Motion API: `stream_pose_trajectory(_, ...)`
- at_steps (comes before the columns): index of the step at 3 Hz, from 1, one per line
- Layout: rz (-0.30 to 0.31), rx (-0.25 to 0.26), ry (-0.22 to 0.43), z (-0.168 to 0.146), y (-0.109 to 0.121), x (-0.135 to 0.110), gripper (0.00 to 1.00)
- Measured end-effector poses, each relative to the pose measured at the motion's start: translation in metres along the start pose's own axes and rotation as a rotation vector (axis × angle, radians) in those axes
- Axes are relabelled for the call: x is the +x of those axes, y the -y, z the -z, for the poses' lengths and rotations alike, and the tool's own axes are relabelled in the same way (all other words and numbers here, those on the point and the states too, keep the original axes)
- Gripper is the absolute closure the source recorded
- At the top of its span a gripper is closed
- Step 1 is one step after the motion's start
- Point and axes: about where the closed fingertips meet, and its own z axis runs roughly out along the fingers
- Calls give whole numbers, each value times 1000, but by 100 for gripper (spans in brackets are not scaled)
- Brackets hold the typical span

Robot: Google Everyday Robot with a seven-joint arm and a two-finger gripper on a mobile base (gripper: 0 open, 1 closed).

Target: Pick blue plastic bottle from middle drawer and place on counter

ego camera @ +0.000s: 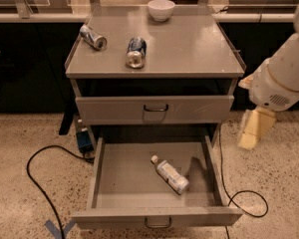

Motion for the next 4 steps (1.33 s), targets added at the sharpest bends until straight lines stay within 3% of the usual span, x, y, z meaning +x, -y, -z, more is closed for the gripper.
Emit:
stream_pose_trajectory(1, -49, -38, 21, -77, 15, 13, 0)
stream_pose_trajectory(3, -75, -54, 35, -91, 14, 13, 0)
stream_pose_trajectory(4, -138, -117, 86, -145, 8, -1, 0)
